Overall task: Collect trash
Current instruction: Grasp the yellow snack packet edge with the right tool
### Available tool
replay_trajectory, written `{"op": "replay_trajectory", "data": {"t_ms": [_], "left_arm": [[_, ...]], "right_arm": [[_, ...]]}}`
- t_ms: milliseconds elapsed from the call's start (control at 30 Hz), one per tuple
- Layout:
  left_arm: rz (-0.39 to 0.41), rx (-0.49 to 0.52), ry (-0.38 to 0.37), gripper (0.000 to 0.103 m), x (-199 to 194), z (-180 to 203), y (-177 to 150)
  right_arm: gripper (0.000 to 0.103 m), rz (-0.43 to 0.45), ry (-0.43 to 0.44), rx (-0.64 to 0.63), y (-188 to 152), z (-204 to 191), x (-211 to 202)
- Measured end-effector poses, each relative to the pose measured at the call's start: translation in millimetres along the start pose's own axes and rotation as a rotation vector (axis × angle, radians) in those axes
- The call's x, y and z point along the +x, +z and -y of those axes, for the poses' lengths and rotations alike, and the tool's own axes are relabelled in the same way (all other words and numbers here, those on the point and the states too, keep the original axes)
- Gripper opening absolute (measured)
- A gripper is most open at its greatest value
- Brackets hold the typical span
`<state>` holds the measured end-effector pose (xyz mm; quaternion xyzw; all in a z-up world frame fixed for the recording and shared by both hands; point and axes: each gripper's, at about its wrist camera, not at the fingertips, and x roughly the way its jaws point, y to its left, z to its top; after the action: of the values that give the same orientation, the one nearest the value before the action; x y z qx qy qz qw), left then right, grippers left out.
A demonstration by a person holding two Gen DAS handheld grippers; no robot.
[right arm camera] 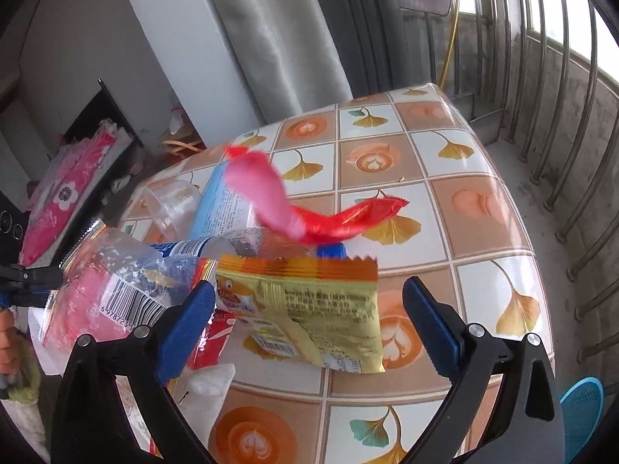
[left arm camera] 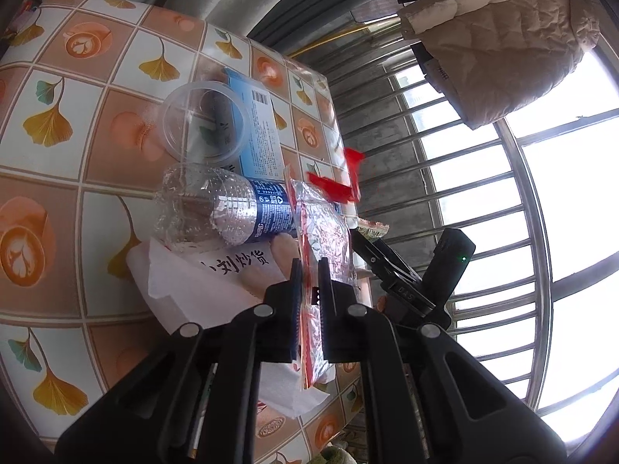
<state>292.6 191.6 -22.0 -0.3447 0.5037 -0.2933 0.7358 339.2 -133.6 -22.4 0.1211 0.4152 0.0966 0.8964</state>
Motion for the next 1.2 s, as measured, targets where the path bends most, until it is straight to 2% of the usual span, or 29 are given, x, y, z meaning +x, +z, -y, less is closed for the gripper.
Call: {"op": "replay_trajectory", "data": {"t_ms": [67,300,400,533,567,600,667,700,833,967,1033,1100,1200], "left_arm": [[0.004,0.004,0.000,0.006,-1.4,0.1,-0.5],[0.030,0.033,-0.010,0.006,-10.3,8.9,-2.8],[0.046,0.048,-0.013,0.006,-15.4,13.5,-3.5],[0.062,0.055,-0.016,0.006,-20.3,16.3,-3.7],[0.067,0.056,-0.017,0.006,-21.7,16.6,-3.5],[0.071,0.057,-0.018,0.006,-23.3,16.7,-3.2],[0.078,0.058,-0.019,0.006,-25.8,16.5,-2.5],[0.080,0.058,-0.020,0.006,-26.7,15.7,-2.1],[0.086,0.056,-0.021,0.006,-27.8,13.7,-0.6],[0.088,0.054,-0.022,0.006,-27.1,12.9,0.0],[0.088,0.053,-0.020,0.006,-27.0,12.6,0.2],[0.090,0.051,-0.018,0.006,-26.5,12.0,0.8],[0.094,0.048,-0.015,0.006,-25.6,10.7,3.4]], "right_arm": [[0.093,0.010,-0.005,0.002,-3.3,1.9,-2.4],[0.058,-0.011,0.009,0.019,-10.4,6.5,-4.4],[0.051,-0.017,0.020,0.009,-10.0,5.7,-4.4],[0.051,0.002,0.035,-0.013,-6.7,3.7,-6.4],[0.054,0.011,0.039,-0.010,-5.0,4.9,-7.2],[0.064,0.023,0.058,-0.004,-2.5,7.5,-7.6],[0.078,0.039,0.122,0.006,2.8,14.7,-5.4],[0.080,0.034,0.158,0.010,5.9,18.1,-2.8],[0.082,-0.062,0.298,0.045,18.3,35.8,24.8],[0.082,-0.147,0.383,0.098,22.0,52.4,49.7],[0.079,-0.151,0.410,0.094,21.5,55.5,51.7],[0.063,-0.148,0.421,0.077,19.9,55.9,49.3],[0.048,-0.138,0.410,0.040,17.5,53.3,42.4]]}}
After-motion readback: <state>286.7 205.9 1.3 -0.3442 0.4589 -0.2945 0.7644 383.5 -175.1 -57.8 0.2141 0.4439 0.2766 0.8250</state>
